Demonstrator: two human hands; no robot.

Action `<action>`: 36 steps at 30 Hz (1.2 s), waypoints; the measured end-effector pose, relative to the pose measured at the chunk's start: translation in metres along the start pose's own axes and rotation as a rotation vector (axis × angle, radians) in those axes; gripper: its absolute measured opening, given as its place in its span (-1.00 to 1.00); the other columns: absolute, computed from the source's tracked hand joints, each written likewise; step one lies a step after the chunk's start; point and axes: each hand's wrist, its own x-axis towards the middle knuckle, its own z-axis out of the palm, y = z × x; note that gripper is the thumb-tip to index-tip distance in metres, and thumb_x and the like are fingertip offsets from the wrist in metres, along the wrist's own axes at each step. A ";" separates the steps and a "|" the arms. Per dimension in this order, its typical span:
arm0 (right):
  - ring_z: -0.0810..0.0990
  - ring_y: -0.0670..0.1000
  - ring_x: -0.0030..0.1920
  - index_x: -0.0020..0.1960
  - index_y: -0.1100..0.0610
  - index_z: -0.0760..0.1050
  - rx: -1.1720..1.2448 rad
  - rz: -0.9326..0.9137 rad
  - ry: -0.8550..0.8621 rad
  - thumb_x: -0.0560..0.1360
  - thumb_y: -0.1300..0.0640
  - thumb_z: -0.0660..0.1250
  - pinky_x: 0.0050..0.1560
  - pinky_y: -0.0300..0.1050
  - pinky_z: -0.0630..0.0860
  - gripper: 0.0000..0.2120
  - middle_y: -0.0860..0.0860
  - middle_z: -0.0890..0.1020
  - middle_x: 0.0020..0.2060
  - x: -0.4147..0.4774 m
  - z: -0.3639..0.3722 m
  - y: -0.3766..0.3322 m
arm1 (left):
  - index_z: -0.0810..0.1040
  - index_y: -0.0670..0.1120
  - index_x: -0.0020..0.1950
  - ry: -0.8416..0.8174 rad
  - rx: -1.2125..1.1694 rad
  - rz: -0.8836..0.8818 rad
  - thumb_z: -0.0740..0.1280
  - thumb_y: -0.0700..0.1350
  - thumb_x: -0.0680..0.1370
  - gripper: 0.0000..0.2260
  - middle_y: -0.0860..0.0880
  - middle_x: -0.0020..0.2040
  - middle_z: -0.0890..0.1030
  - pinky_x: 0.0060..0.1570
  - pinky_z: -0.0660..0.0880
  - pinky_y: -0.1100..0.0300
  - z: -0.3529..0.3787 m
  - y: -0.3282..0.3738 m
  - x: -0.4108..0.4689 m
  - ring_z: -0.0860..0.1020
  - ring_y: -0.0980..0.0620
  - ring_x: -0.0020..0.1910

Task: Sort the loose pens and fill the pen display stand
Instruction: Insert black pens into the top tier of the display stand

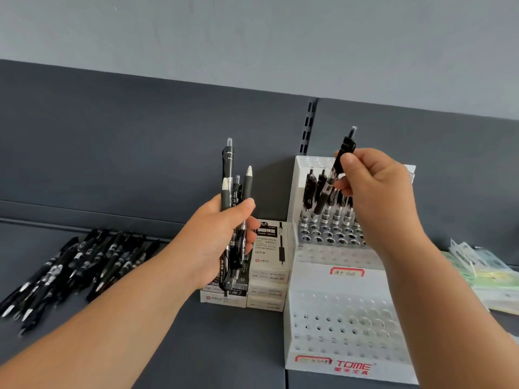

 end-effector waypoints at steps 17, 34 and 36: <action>0.45 0.13 -0.33 -0.12 0.23 0.53 -0.160 -0.068 -0.148 0.59 0.10 0.21 -0.31 0.03 0.47 -0.77 0.22 0.60 -0.26 0.009 -0.004 0.026 | 0.55 -0.14 0.07 0.051 0.006 -0.014 0.32 -0.10 0.56 -0.84 -0.02 -0.28 0.59 -0.36 0.53 0.22 0.048 -0.015 -0.007 0.54 0.09 -0.38; 0.50 0.00 -0.37 -0.10 0.11 0.48 -0.398 -0.048 -0.250 0.56 0.06 0.26 -0.29 -0.06 0.50 -0.87 0.00 0.56 -0.37 -0.002 -0.005 0.041 | 0.58 -0.13 -0.03 0.065 0.076 0.005 0.39 -0.11 0.50 -0.89 0.00 -0.29 0.60 -0.27 0.50 0.16 0.064 -0.023 -0.009 0.54 0.08 -0.34; 0.52 -0.06 -0.31 -0.06 0.08 0.48 -0.422 -0.077 -0.208 0.55 0.05 0.30 -0.27 -0.13 0.48 -0.90 -0.04 0.56 -0.27 -0.003 -0.011 0.035 | 0.58 -0.11 -0.06 0.037 0.092 0.013 0.41 -0.11 0.49 -0.91 0.01 -0.29 0.60 -0.26 0.49 0.15 0.064 -0.021 -0.009 0.54 0.08 -0.34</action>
